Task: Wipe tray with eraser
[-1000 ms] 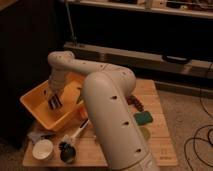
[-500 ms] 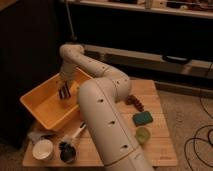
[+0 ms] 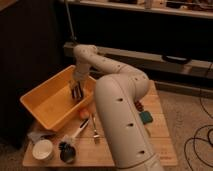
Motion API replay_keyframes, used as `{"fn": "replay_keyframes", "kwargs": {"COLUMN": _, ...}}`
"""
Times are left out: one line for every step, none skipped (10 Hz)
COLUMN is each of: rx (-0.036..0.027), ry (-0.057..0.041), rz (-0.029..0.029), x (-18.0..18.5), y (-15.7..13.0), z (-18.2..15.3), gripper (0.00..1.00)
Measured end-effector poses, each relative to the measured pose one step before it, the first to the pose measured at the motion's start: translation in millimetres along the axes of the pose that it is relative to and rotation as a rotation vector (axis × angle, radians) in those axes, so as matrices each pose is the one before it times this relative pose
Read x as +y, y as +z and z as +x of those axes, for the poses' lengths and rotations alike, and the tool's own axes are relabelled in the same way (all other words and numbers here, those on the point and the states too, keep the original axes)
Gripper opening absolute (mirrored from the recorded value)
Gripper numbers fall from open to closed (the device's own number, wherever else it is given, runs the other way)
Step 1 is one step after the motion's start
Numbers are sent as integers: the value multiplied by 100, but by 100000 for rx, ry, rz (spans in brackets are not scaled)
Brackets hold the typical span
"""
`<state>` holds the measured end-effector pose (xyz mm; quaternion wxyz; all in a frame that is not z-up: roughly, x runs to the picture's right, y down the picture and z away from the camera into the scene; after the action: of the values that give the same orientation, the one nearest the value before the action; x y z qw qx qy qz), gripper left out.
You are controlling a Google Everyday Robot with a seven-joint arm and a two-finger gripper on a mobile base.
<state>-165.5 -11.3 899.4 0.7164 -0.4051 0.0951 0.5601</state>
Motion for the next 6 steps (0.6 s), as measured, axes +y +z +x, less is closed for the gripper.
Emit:
{"fn": "replay_keyframes", "kwargs": {"rx": 681, "ry": -200, "rz": -107, "x": 52, "y": -286, "z": 744, "gripper": 0}}
{"fn": "replay_keyframes", "kwargs": {"rx": 1255, "ry": -1946, "rz": -405, "x": 1126, "y": 164, "z": 902, "gripper": 0}}
{"fn": "replay_keyframes", "kwargs": {"rx": 1326, "ry": -2044, "rz": -75, "x": 1486, "y": 486, "z": 912, "gripper": 0}}
{"fn": "replay_keyframes", "kwargs": {"rx": 886, "ry": -1728, "rz": -15, "x": 1358, "y": 432, "z": 806, "gripper": 0}}
{"fn": "replay_keyframes", "kwargs": {"rx": 1600, "ry": -2767, "rz": 119, "x": 2220, "y": 955, "z": 1334, "gripper": 0}}
{"fn": "replay_keyframes", "kwargs": {"rx": 1368, "ry": -2490, "rz": -129, "x": 1982, "y": 788, "z": 976, "gripper": 0}}
